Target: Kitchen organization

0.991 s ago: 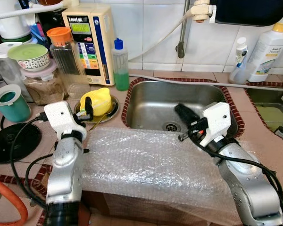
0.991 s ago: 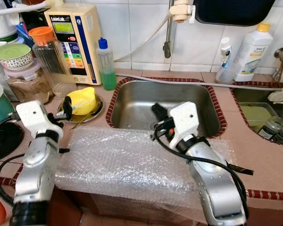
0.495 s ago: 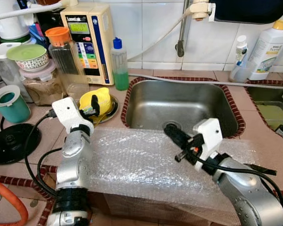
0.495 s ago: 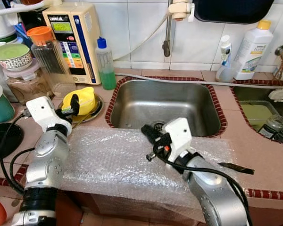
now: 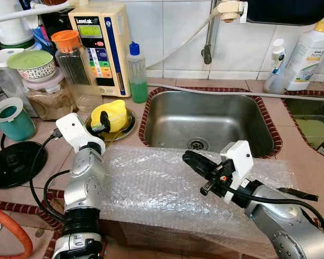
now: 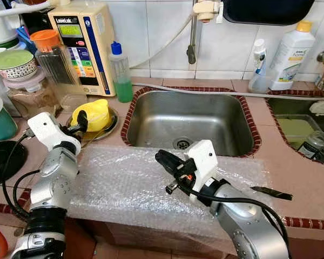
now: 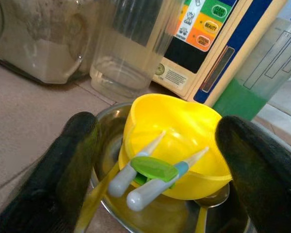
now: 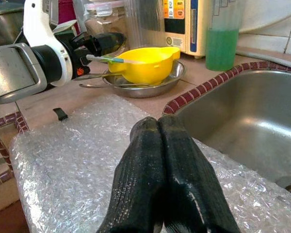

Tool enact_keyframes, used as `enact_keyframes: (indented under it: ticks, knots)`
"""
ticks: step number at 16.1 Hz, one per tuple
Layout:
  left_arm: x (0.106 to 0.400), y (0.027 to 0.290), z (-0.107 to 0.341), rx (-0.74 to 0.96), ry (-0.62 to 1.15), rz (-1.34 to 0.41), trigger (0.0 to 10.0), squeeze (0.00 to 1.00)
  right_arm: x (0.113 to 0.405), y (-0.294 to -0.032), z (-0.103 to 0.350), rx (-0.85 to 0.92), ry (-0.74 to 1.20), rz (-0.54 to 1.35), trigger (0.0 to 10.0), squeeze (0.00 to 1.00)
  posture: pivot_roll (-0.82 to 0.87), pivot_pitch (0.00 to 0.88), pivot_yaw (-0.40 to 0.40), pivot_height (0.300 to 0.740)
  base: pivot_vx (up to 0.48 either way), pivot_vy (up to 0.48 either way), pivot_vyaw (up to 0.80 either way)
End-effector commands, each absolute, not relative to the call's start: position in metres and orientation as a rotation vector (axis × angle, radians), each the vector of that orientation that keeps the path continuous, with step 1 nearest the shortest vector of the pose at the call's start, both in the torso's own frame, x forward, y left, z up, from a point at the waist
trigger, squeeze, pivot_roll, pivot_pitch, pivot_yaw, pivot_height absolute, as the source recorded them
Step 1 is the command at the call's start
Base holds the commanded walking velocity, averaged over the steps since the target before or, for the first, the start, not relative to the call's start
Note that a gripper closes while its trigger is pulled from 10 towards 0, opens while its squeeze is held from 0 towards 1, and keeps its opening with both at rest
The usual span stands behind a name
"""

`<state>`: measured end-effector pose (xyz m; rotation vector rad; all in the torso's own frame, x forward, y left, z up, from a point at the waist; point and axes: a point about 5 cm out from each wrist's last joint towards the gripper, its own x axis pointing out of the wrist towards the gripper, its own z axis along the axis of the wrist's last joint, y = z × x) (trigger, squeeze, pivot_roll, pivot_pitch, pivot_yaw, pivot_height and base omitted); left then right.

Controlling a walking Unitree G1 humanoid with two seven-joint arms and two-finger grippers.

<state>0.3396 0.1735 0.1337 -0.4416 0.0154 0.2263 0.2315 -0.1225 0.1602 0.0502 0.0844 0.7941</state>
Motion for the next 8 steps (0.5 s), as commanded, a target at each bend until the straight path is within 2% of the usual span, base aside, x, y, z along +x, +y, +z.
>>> enact_keyframes:
  ticks: [1,8]
  knots:
    - [0.3425,0.1739,0.1362,-0.462,0.012,0.223,0.0,0.00,0.2293,-0.1198,0.1666,0.041,0.064,0.814,10.0,0.00,-0.06,0.000,0.081,0.740,0.000,0.000,0.00]
    - [0.3447,0.1733,0.1320,-0.507,0.040,0.231,0.0,0.00,0.2295,-0.1191,0.1687,0.058,0.069,0.832,10.0,0.00,-0.06,0.000,0.082,0.740,0.000,0.000,0.00]
